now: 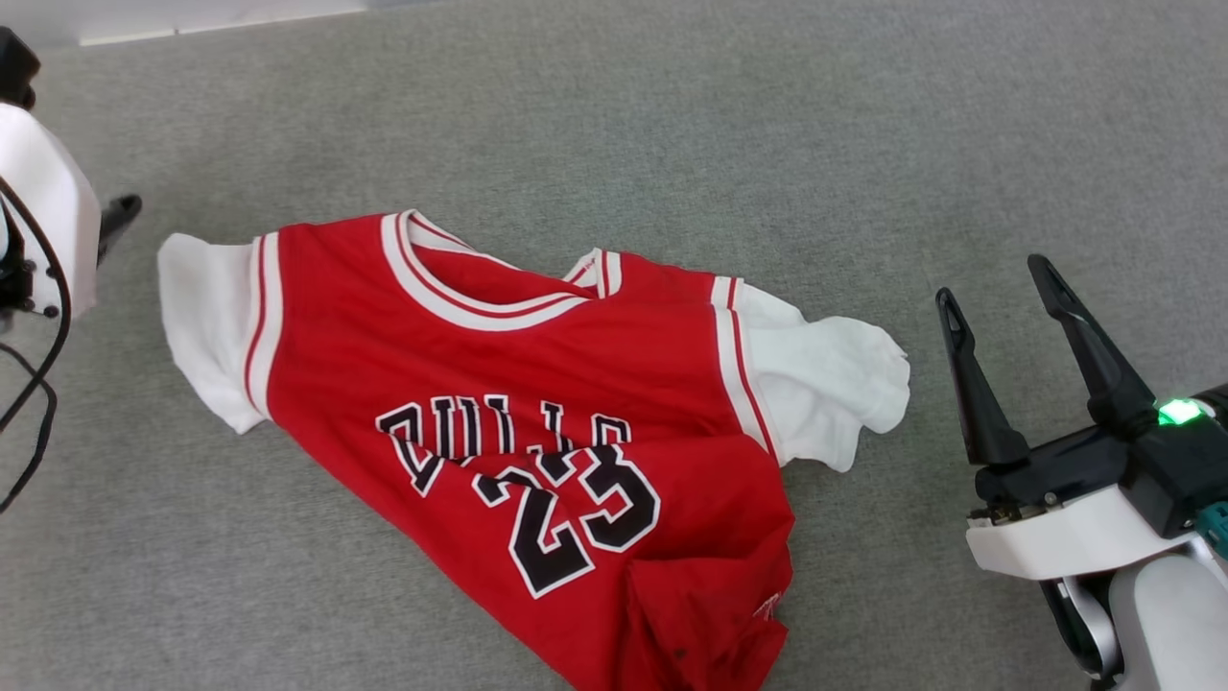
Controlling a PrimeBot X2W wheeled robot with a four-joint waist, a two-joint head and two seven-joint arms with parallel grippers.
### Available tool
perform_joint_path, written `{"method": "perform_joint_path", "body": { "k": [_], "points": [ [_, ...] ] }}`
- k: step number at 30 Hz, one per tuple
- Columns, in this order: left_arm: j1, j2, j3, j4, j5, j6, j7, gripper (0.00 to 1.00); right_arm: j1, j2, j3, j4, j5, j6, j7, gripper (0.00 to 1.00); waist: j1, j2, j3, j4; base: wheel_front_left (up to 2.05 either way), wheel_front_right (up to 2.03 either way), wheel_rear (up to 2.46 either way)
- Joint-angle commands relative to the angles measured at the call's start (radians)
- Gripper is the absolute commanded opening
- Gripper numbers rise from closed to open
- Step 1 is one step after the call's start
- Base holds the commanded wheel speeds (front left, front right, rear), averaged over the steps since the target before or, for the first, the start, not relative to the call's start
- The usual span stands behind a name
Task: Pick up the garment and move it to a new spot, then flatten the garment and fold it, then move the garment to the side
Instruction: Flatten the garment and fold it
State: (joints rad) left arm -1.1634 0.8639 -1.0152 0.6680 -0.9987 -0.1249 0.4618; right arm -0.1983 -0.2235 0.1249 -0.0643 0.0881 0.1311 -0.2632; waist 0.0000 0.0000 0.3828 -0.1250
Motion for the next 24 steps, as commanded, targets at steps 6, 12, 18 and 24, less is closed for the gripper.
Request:
{"method": "perform_joint_path", "body": {
  "k": [6, 12, 18, 24],
  "points": [
    [0.057, -0.013, -0.023, 0.006, -0.065, -0.003, 0.092, 1.00, -0.028, -0.006, 0.005, -0.008, -0.009, -0.001, -0.002, 1.00, 0.0000, 0.0000, 0.041, -0.034, 0.00, 0.00, 0.00],
    [0.131, -0.052, -0.073, 0.054, -0.085, -0.003, 0.162, 1.00, -0.036, -0.008, 0.005, -0.009, -0.009, -0.001, -0.002, 1.00, 0.0000, 0.0000, 0.064, -0.051, 0.00, 0.00, 0.00],
    [0.106, -0.051, -0.086, 0.058, -0.051, -0.003, 0.090, 0.00, -0.035, -0.019, -0.015, 0.000, -0.014, -0.001, -0.002, 1.00, 0.0000, 0.0000, 0.040, -0.037, 0.00, 0.00, 0.00],
    [0.061, -0.020, -0.096, -0.016, -0.022, -0.004, 0.002, 0.00, -0.064, -0.082, -0.046, 0.001, -0.005, -0.001, 0.004, 1.00, 0.0000, 0.0000, -0.028, 0.009, 0.00, 0.00, 0.00]
  ]
}}
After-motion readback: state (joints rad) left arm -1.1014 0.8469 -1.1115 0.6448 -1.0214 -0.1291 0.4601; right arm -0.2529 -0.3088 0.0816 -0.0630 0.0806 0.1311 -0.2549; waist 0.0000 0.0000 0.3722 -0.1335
